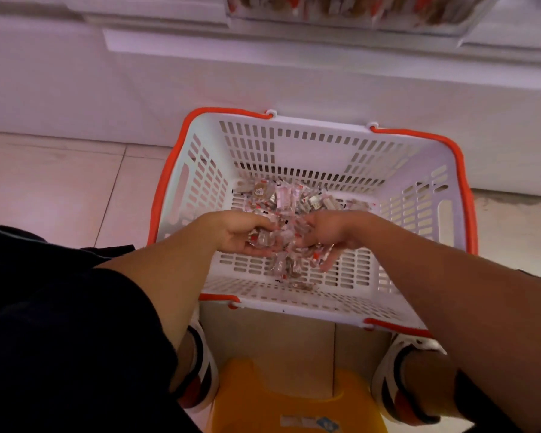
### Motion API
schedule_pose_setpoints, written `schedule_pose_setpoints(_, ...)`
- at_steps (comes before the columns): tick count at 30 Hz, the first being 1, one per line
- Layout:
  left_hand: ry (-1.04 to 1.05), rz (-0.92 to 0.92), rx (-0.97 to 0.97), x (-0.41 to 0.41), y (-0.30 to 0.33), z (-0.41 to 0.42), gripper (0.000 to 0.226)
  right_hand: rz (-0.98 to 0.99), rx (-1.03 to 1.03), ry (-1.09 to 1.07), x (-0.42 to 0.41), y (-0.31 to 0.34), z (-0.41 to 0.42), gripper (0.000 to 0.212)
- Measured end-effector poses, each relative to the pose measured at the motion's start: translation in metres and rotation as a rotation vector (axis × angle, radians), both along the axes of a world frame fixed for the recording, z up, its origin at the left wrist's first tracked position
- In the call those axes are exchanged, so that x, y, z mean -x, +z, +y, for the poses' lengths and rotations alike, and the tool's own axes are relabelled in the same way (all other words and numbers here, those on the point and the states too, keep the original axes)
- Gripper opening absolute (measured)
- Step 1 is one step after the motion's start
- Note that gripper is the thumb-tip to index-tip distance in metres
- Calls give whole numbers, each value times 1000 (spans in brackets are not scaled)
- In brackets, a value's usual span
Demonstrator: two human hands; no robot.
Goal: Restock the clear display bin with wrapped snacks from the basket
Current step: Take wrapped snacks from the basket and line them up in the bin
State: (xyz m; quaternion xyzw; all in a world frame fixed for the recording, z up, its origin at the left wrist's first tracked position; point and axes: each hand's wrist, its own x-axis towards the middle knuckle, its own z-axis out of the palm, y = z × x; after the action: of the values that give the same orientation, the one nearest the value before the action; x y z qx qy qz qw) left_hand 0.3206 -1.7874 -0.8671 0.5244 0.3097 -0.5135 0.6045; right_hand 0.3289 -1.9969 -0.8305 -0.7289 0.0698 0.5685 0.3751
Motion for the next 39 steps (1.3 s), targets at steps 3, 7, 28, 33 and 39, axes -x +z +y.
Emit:
schedule_pose_setpoints(3,-69,-165,4,-24,48,-8,10,-71,-80,85,-26,62,-13,10)
schedule_pose_setpoints(7,-222,-311,-26,-52,137,-17,20,-329,-153,164,-43,153,-24,19)
schedule_pose_setpoints(28,-255,-565,-244,-26,195,-19,7,-33,-569,-531,-21,130,-14,13)
schedule_pose_setpoints(33,-290,-493,-197,-18,173,-10,4,-517,337,115,-6,-7,-31,44)
schedule_pose_setpoints(39,-100,-349,-55,-33,168,-4,20,-639,460,188,18,-95,-9,78)
